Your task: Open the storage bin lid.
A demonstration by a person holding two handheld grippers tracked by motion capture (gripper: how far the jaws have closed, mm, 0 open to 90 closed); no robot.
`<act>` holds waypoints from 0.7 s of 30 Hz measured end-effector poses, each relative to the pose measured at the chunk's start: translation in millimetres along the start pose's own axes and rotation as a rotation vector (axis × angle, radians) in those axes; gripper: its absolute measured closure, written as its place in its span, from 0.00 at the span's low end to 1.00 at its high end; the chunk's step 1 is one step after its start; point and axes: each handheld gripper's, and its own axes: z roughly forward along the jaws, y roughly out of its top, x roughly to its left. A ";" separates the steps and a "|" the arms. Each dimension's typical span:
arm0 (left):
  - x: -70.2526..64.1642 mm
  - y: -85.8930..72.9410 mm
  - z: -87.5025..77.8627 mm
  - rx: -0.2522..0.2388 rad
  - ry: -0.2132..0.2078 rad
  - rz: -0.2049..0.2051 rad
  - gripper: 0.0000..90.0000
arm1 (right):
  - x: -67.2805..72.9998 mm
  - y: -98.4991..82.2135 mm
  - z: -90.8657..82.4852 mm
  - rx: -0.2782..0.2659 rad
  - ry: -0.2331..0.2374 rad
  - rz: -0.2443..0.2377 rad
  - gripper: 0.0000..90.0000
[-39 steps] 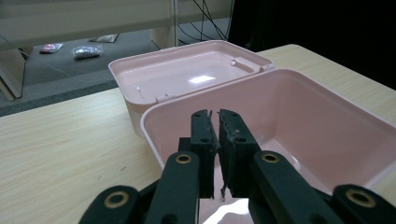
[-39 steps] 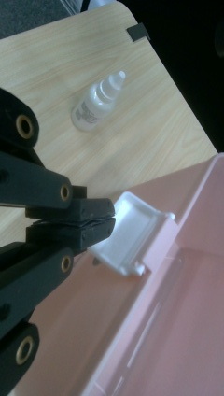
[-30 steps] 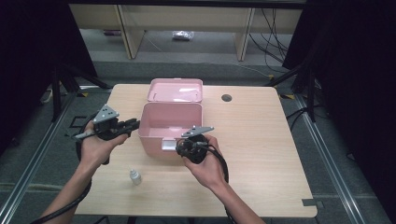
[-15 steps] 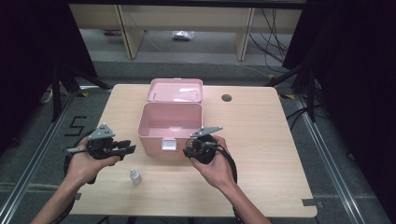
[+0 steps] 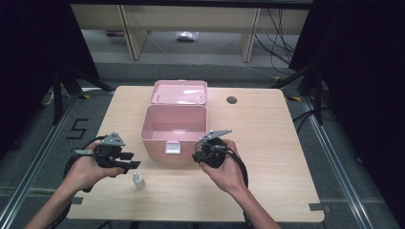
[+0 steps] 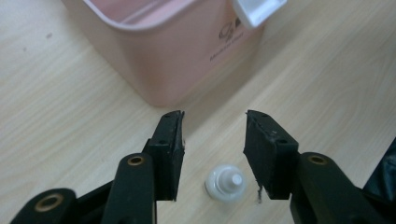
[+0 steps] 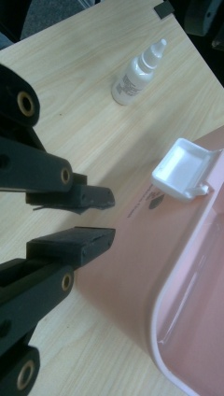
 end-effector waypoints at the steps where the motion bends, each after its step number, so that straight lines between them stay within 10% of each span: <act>1: -0.9 -0.3 2.0 0.004 -0.010 -0.021 0.60 | 0.1 -0.4 -0.4 0.001 0.000 0.005 0.88; 21: -8.9 2.4 26.9 0.236 -0.057 -0.028 0.65 | 1.9 -0.1 -1.3 0.003 0.008 0.001 0.87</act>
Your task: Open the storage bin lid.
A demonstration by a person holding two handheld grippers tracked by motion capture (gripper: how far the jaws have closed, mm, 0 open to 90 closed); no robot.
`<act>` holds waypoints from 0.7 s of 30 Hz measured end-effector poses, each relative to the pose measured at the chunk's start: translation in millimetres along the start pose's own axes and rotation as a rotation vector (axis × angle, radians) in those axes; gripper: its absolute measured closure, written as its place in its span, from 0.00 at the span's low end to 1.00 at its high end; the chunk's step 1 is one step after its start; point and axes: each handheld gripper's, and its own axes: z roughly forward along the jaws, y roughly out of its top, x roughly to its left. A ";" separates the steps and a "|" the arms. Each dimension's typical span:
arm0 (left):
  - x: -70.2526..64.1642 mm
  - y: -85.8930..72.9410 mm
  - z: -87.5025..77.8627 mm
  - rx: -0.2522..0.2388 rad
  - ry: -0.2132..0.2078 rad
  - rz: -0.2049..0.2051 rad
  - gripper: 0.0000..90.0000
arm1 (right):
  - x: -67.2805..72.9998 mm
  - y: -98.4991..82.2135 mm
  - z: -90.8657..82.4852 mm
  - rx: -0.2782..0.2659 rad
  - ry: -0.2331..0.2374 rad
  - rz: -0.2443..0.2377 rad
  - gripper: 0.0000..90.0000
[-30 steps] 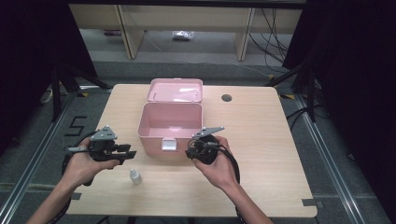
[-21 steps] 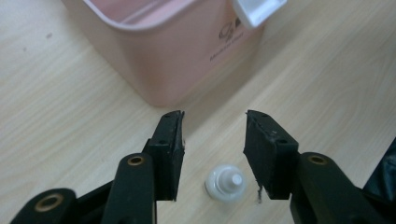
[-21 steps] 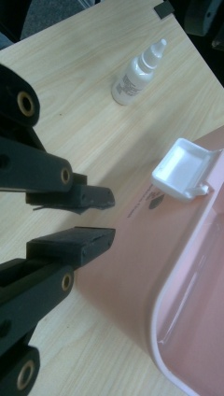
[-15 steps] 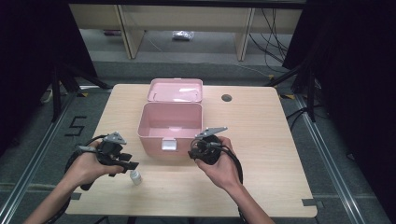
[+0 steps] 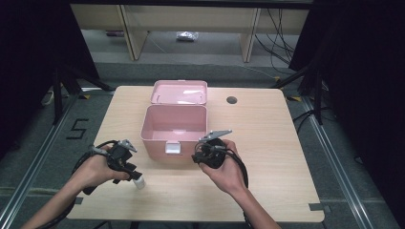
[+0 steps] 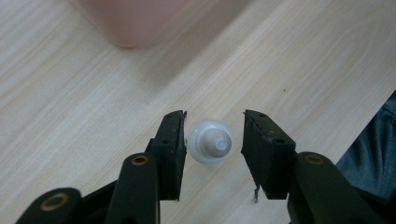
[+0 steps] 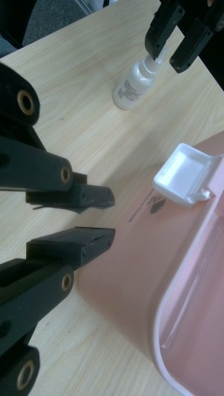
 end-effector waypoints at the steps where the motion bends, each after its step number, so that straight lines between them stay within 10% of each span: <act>1: -0.6 0.6 1.1 -0.007 0.004 0.008 0.65 | 0.3 0.1 0.4 -0.001 0.000 0.003 0.87; 21: 4.5 11.3 11.8 0.183 0.011 0.079 0.69 | 1.5 -0.3 0.9 -0.005 0.012 0.005 0.88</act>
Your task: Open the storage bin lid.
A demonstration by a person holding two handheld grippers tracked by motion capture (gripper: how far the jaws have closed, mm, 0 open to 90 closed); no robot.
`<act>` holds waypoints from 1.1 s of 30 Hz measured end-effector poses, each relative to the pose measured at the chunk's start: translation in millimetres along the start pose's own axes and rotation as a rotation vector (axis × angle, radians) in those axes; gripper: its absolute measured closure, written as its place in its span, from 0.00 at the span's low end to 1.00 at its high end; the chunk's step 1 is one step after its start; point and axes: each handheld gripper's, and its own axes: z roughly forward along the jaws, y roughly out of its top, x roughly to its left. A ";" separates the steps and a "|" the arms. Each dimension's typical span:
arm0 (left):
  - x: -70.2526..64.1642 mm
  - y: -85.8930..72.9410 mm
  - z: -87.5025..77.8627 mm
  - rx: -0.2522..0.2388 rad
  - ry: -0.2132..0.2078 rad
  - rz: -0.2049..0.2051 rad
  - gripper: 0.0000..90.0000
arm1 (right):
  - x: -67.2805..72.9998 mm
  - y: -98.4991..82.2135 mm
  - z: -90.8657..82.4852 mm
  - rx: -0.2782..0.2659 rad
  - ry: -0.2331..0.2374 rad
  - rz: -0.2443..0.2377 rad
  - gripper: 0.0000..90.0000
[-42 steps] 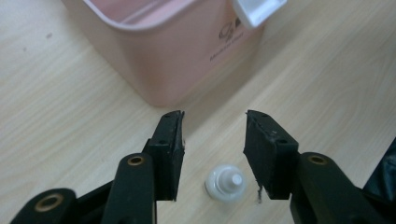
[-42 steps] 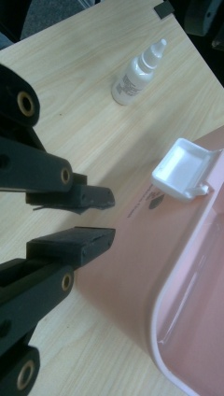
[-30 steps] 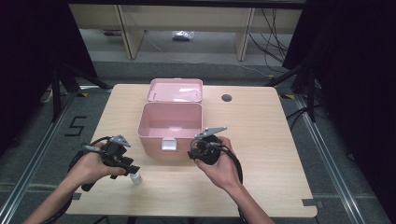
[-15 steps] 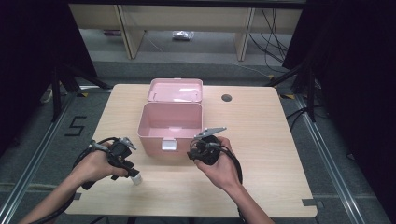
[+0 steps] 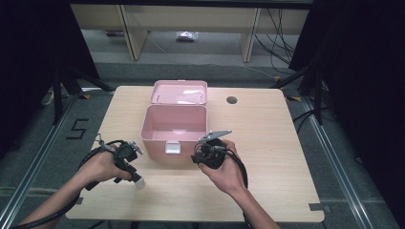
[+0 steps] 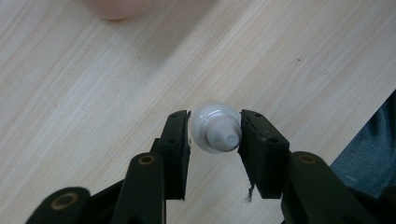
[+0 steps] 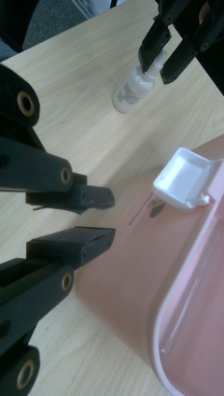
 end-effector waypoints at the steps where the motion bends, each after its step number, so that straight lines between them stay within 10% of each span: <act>1: 0.0 0.6 0.2 0.006 0.003 0.011 0.69 | 0.1 0.1 -0.2 0.001 0.002 0.001 0.88; 33: -2.7 9.4 3.5 0.073 0.013 0.076 0.78 | -0.7 -0.7 -1.9 -0.001 0.007 0.010 0.88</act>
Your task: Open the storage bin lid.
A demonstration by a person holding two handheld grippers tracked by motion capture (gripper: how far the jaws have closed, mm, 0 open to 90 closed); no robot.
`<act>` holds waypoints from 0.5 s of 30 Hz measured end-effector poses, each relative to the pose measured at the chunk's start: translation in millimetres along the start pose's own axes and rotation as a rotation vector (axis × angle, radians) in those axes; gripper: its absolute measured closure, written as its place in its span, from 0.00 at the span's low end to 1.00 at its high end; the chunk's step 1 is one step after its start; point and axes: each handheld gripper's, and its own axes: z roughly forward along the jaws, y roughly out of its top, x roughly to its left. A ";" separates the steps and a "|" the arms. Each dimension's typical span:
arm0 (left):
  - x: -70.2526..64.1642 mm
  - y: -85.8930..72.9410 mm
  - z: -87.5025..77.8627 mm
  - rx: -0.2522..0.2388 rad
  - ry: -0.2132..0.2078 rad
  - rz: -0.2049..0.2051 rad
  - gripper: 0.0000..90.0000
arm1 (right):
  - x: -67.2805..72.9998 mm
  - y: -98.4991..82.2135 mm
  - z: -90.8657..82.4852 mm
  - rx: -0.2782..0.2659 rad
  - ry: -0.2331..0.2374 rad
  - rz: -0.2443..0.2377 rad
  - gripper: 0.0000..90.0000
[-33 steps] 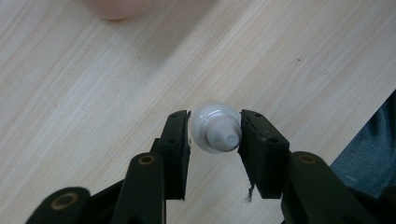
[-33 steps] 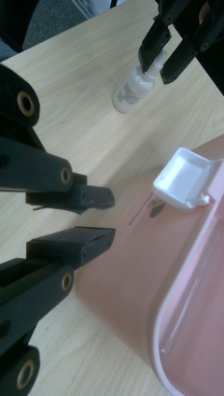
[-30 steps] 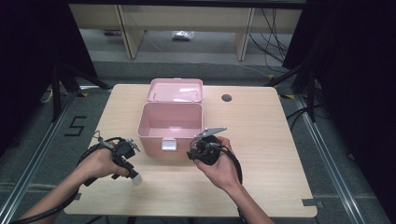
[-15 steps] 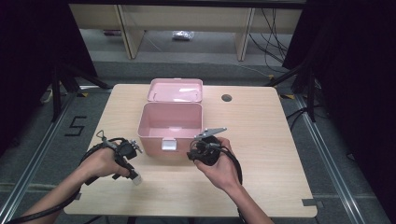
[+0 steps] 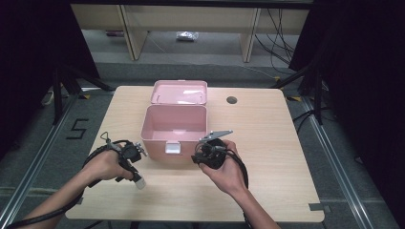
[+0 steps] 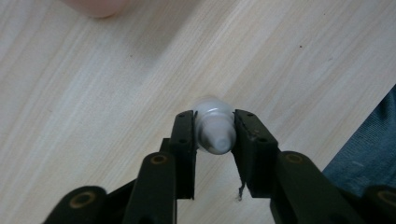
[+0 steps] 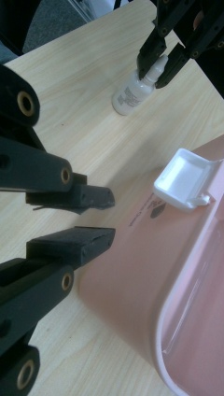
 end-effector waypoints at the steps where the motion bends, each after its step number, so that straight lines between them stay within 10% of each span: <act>1: -0.7 0.1 0.2 -0.003 0.002 0.000 0.78 | -0.5 0.0 -0.1 -0.006 -0.004 -0.006 0.88; 15: -4.1 0.8 -1.5 0.004 -0.009 0.025 0.79 | 1.4 0.6 0.7 -0.002 0.000 -0.007 0.88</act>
